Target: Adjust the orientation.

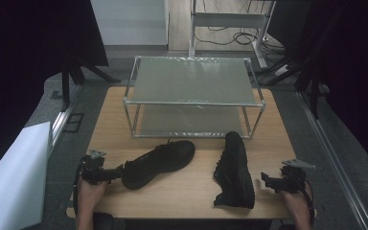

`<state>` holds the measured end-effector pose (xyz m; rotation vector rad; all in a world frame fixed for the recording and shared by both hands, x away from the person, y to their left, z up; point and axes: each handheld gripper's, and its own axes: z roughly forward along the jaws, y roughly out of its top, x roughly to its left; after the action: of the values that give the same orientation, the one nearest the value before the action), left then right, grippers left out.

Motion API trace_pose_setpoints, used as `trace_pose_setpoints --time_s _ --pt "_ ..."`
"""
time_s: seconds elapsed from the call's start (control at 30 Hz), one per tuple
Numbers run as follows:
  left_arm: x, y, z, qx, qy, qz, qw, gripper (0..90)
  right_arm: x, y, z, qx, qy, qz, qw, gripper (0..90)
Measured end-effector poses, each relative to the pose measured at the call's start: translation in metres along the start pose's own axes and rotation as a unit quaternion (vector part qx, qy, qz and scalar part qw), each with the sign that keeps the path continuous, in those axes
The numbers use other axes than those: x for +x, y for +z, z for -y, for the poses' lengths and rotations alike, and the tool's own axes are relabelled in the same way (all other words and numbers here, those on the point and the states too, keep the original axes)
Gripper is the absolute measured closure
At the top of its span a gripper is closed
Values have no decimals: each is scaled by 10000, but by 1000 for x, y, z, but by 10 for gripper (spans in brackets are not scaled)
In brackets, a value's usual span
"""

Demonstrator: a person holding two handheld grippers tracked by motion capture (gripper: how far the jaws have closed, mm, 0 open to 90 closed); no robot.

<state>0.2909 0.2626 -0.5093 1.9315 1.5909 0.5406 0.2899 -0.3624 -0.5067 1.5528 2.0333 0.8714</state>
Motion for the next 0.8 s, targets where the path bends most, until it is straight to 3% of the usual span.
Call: trace_pose_setpoints --time_s 0.07,0.1,0.2,0.47,0.8 --pt "1 0 2 -13 -14 26 10000 0 -1 1 1 54 28 -49 10000 0" --pt "1 0 3 -14 -2 42 10000 0 -4 3 4 162 89 -184 9997 0" --pt "3 0 3 -83 30 30 10000 0 -7 3 5 110 148 -262 9995 0" --pt "0 -2 1 -229 130 39 9996 0 -4 3 4 80 -15 -218 9997 0" --pt "2 -1 -2 -406 81 115 9991 0 -2 2 3 45 -68 -206 9998 0"
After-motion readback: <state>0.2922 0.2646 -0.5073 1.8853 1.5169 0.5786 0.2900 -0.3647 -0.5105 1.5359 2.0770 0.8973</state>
